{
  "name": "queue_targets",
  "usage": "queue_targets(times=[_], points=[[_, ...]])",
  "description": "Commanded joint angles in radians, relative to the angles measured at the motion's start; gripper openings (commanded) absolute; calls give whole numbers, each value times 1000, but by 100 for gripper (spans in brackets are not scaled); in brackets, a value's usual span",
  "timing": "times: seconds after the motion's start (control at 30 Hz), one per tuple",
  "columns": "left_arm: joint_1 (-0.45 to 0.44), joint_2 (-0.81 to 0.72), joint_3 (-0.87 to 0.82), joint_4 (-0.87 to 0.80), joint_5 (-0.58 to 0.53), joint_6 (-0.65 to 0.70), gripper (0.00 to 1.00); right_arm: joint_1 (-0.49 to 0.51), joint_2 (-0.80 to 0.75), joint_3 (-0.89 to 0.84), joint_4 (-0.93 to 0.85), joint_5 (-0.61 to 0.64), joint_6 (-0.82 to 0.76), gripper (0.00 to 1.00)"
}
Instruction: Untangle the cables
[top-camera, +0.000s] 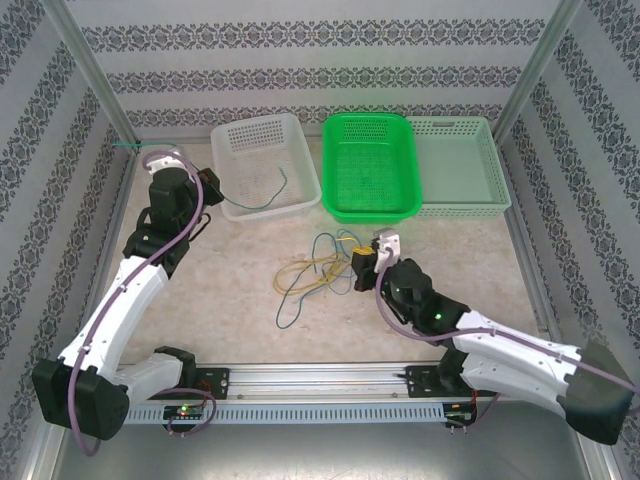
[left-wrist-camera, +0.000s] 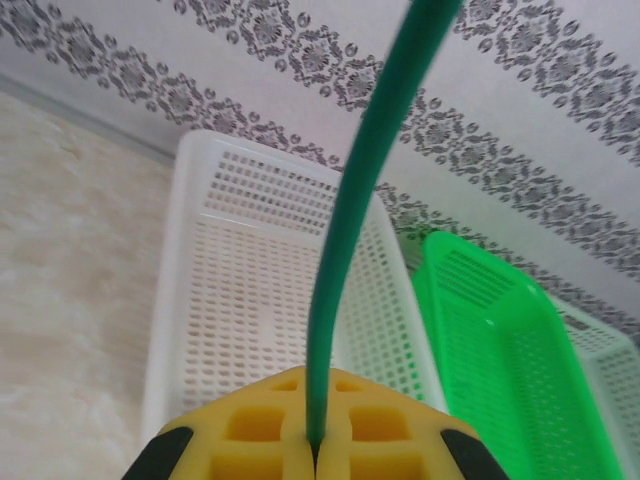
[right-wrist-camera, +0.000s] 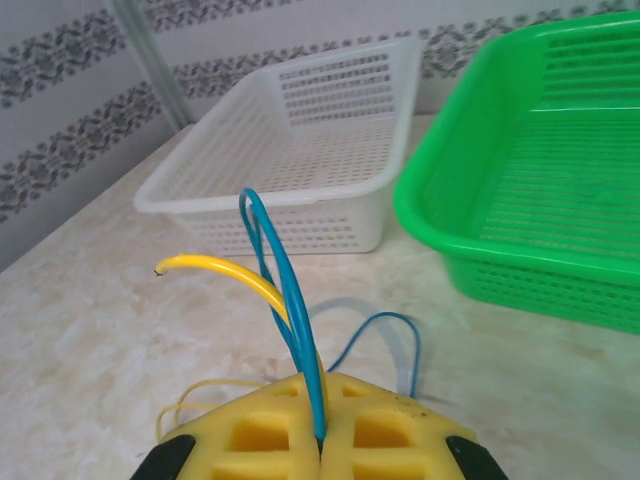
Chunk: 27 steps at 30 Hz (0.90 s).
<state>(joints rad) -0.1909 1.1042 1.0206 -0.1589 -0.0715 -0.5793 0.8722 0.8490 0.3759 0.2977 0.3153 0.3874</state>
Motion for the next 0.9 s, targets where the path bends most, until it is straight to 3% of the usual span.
queue_targets(times=[0.0,0.2,0.3,0.47,0.77,0.83,0.87], points=[[12,53,84,-80,-36,138,0,-9,-44,-59,-95,74,62,0],[11,213,233,-123,-8,235,0,-9,-21,-66,-75,54,93,0],[13,344,346,-152,-13,346,0,-9,33,-39,-76,3,94,0],[18,666,706,-407,-14,543,0,-6,109,3,-70,-22,102,0],[51,1089,1147,-667,-1,595,1,-9,95,12,-100,11,104,0],[52,1168,1239,-732,-1,602,5,-10,93,16,-106,19,104,0],[51,1203,1277,-766,1,600,12,-12,95,18,-109,21,103,0]])
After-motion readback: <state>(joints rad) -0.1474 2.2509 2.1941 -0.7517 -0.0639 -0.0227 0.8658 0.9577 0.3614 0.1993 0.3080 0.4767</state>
